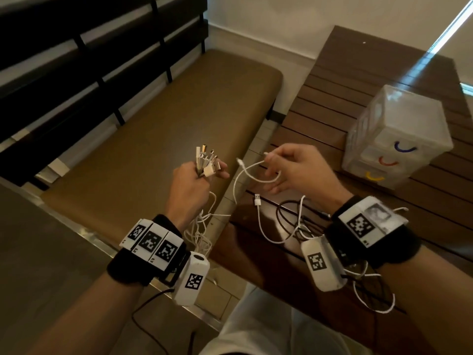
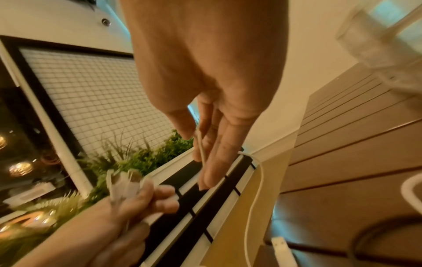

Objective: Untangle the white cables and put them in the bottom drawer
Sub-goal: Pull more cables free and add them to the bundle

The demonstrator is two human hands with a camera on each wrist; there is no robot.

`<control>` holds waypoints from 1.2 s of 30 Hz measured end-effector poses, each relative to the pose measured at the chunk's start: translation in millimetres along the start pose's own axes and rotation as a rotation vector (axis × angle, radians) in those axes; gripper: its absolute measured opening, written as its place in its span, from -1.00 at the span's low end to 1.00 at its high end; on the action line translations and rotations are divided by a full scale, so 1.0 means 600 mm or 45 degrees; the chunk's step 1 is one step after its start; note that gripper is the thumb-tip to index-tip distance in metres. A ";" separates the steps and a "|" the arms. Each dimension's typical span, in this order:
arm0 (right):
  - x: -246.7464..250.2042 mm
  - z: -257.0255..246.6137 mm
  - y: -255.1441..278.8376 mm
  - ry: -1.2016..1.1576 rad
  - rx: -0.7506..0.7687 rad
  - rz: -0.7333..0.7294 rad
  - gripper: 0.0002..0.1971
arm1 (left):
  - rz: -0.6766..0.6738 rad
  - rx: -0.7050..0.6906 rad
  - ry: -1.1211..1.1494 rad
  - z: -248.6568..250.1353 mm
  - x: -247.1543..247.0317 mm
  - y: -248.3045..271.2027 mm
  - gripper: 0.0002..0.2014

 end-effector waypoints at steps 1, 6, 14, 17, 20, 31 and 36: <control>-0.019 0.001 -0.004 0.096 0.036 -0.029 -0.85 | 0.017 0.011 0.028 0.001 0.005 0.001 -0.67; -0.100 0.043 -0.037 0.736 0.060 -0.061 -0.61 | 0.036 0.087 0.178 -0.004 0.031 0.010 -0.64; -0.129 0.084 -0.036 0.896 0.017 -0.127 -0.52 | 0.049 0.102 0.267 -0.032 0.061 0.006 -0.58; -0.124 0.076 -0.034 0.935 0.060 -0.139 -0.58 | 0.016 0.086 0.256 -0.031 0.057 0.005 -0.55; -0.127 0.054 -0.030 0.912 0.137 -0.187 -0.55 | -0.035 0.023 0.288 -0.017 0.051 0.005 -0.57; -0.192 -0.056 -0.012 0.086 0.419 -0.456 -0.69 | -0.515 -0.255 -0.170 0.055 0.014 -0.005 -0.33; -0.195 -0.061 -0.006 -0.032 0.289 -0.446 -0.80 | -0.794 -0.251 0.059 0.054 0.029 0.001 -0.32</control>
Point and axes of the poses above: each hand's wrist, its own y-axis away from the middle knuckle, its own x-axis out of the back of the hand, z = x × y, the point moved 5 cm from there along -y, towards the middle knuckle, and after that the axes turned 4 degrees about y, right-handed, at the moved point
